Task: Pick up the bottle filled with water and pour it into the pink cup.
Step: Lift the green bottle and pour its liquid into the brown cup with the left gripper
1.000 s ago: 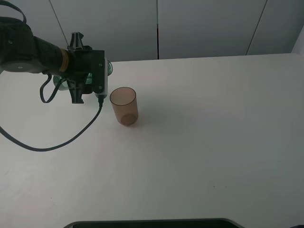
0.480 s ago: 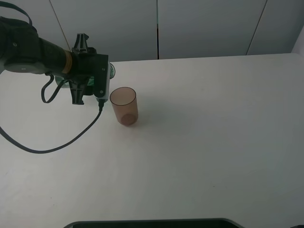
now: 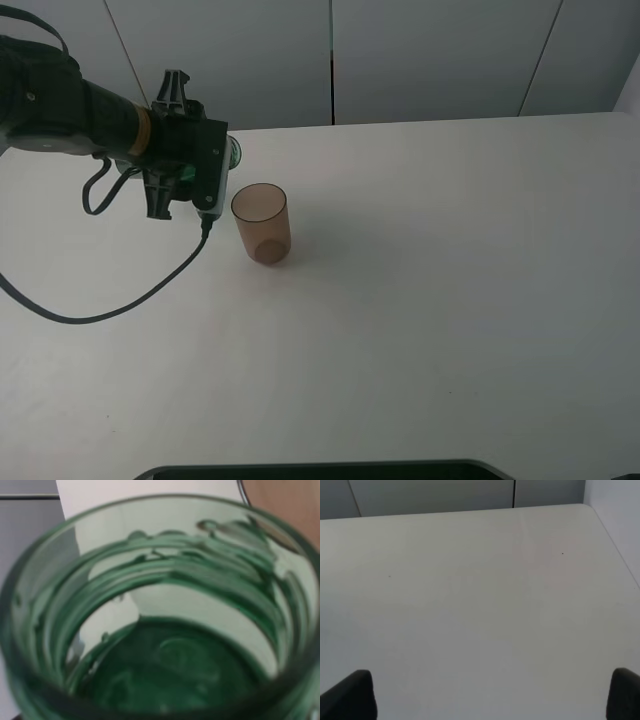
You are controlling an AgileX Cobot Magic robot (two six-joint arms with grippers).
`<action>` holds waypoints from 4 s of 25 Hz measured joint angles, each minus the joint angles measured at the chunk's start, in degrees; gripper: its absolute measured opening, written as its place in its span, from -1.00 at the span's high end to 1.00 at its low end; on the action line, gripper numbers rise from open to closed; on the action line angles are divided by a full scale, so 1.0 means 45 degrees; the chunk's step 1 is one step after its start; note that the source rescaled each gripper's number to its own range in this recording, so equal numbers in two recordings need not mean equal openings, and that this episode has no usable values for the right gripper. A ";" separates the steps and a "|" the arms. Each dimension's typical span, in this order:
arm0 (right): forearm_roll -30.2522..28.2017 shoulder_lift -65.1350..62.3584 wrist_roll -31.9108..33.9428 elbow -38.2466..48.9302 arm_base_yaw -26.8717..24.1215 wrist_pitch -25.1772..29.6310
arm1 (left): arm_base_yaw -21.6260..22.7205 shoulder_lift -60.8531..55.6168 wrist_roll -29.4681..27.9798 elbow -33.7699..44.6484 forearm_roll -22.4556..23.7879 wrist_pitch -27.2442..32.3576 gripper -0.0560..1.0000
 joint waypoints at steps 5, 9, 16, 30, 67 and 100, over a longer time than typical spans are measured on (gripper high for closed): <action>0.0000 0.0000 0.0000 0.0000 0.0000 0.0000 | 0.0000 0.0000 0.0000 0.0000 0.0181 0.0031 0.88; 0.0000 0.0000 0.0000 0.0000 0.0000 0.0000 | 0.0000 0.0000 0.0000 0.0000 0.0382 0.0031 0.88; 0.0000 0.0000 0.0000 0.0000 0.0000 0.0000 | 0.0000 0.0000 0.0031 0.0000 0.0486 0.0031 0.88; 0.0000 0.0000 0.0000 0.0000 0.0000 0.0000 | -0.0167 0.0000 0.0031 0.0000 0.0908 0.0555 0.88; 0.0000 0.0000 0.0268 0.0000 0.0000 0.0000 | -0.0318 0.0000 -0.0046 0.0000 0.1999 0.0990 0.88; 0.0000 0.0000 0.0268 0.0000 0.0000 0.0000 | -0.0318 0.0000 0.0001 0.0000 0.2266 0.0990 0.88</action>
